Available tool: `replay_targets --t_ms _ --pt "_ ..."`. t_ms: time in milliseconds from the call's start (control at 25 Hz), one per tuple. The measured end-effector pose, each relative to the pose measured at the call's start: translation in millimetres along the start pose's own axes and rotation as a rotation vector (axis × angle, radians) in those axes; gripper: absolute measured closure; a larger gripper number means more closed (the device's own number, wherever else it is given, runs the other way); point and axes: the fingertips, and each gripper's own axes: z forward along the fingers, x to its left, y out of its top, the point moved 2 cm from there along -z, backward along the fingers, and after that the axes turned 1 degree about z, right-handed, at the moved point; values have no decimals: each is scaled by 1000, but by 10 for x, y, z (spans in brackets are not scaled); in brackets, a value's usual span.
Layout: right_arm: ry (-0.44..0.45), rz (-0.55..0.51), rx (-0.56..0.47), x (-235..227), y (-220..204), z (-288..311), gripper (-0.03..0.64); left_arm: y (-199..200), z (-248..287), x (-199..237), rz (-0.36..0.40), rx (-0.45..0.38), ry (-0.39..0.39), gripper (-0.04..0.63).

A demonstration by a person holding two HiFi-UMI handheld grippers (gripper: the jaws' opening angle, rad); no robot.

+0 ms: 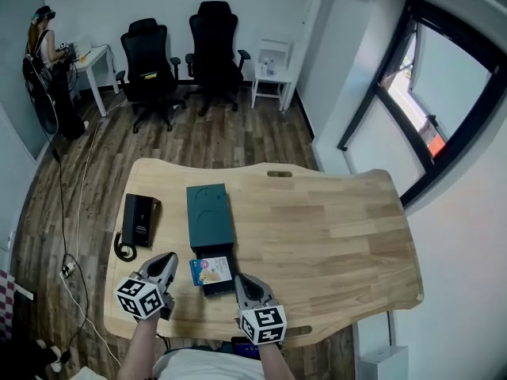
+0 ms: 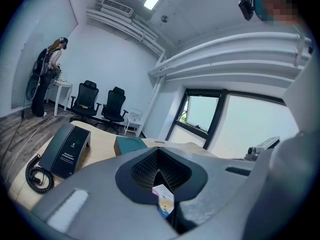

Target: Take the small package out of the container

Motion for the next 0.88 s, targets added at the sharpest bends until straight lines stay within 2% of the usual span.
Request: replay_targets --t_ms 440,880 --pt "35 8 -1 -89 -5 177 614 5 94 85 14 10 53 594" --pt "47 13 39 -173 -131 223 614 -247 173 102 -14 47 73 594"
